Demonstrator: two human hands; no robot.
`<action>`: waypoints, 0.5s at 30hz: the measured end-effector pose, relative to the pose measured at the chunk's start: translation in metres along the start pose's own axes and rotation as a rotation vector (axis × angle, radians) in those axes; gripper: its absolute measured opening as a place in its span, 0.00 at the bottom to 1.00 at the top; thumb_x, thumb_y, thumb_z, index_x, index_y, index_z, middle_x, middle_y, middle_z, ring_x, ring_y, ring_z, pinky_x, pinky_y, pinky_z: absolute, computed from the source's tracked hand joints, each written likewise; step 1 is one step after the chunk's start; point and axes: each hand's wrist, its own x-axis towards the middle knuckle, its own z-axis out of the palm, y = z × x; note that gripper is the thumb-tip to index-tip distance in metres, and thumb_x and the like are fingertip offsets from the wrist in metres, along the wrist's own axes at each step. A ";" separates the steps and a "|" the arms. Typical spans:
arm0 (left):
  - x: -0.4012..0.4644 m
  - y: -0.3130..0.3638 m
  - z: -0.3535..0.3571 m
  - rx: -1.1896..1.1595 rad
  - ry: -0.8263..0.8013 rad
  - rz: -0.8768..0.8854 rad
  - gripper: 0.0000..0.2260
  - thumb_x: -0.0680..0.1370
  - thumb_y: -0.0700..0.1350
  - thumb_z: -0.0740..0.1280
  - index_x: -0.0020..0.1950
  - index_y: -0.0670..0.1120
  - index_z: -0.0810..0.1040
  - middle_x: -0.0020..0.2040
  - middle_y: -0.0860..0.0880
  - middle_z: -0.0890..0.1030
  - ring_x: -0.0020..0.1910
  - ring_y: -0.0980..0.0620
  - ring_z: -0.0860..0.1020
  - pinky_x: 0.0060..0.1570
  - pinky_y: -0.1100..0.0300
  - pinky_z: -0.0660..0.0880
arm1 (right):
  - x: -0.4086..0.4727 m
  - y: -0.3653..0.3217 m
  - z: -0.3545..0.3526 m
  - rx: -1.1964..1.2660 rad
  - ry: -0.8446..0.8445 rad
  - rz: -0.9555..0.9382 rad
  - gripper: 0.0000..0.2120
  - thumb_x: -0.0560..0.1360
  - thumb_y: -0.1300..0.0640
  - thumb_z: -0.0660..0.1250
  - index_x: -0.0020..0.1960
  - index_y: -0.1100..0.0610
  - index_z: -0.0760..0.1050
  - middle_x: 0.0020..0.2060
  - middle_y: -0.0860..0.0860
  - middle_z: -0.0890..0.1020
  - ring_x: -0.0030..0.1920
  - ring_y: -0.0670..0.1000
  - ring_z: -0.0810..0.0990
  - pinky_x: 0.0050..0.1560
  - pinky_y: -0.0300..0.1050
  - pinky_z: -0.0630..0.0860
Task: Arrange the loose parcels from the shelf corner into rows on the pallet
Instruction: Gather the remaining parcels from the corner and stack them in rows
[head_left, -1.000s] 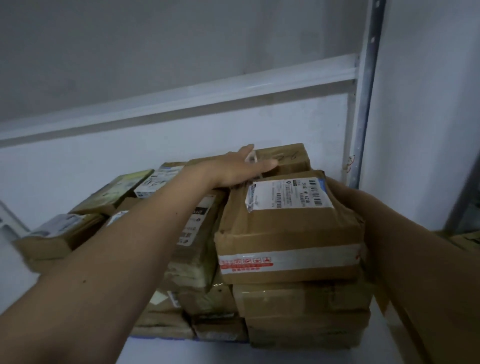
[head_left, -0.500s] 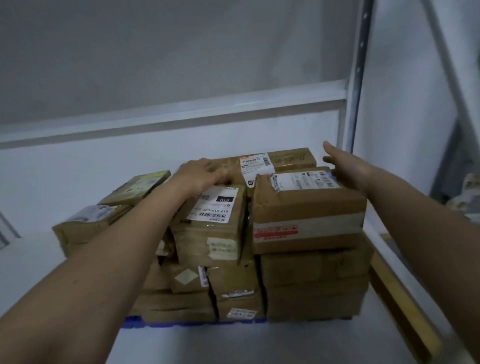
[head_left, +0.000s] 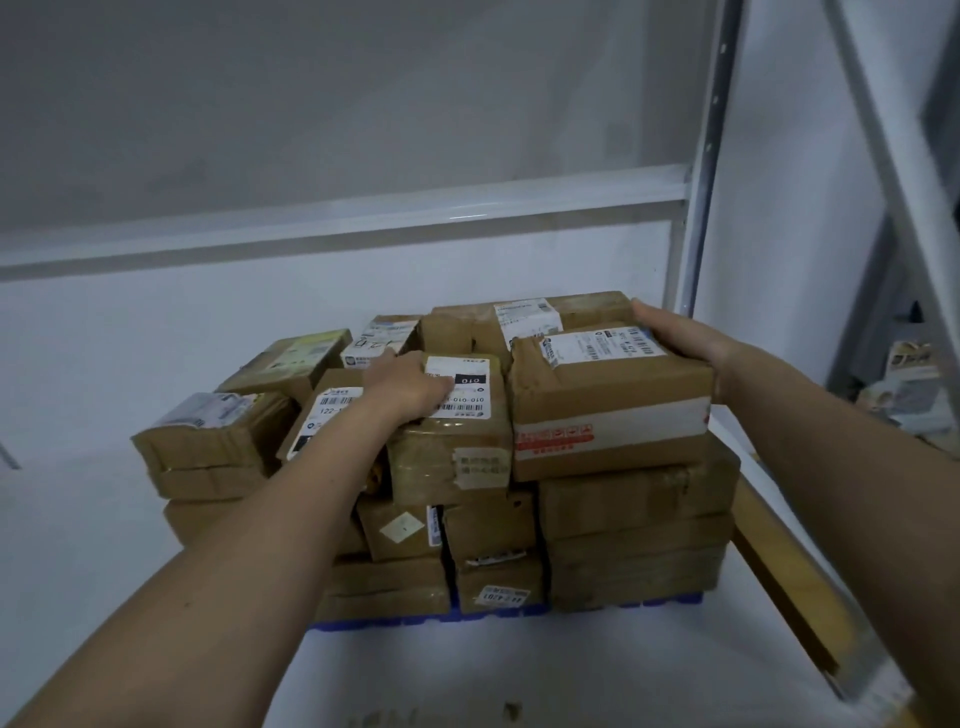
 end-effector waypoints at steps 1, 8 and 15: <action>0.000 0.000 0.000 -0.006 -0.005 -0.004 0.24 0.78 0.55 0.63 0.72 0.48 0.67 0.74 0.42 0.61 0.72 0.42 0.62 0.68 0.51 0.65 | 0.000 0.000 0.000 0.006 -0.007 0.006 0.34 0.65 0.36 0.72 0.63 0.55 0.76 0.54 0.56 0.83 0.47 0.54 0.83 0.49 0.46 0.80; -0.001 -0.006 -0.016 -0.104 0.052 0.014 0.31 0.76 0.56 0.66 0.75 0.45 0.63 0.73 0.43 0.67 0.70 0.43 0.67 0.68 0.49 0.67 | -0.020 -0.021 0.010 -0.338 0.055 -0.020 0.31 0.70 0.35 0.66 0.61 0.58 0.75 0.54 0.57 0.82 0.48 0.55 0.83 0.45 0.47 0.81; -0.005 -0.052 -0.068 -0.007 0.198 -0.007 0.31 0.78 0.56 0.65 0.76 0.43 0.61 0.75 0.43 0.63 0.73 0.43 0.62 0.68 0.52 0.62 | -0.030 -0.063 0.091 -1.155 0.282 -0.420 0.34 0.78 0.43 0.60 0.77 0.58 0.55 0.76 0.55 0.57 0.75 0.57 0.57 0.72 0.50 0.54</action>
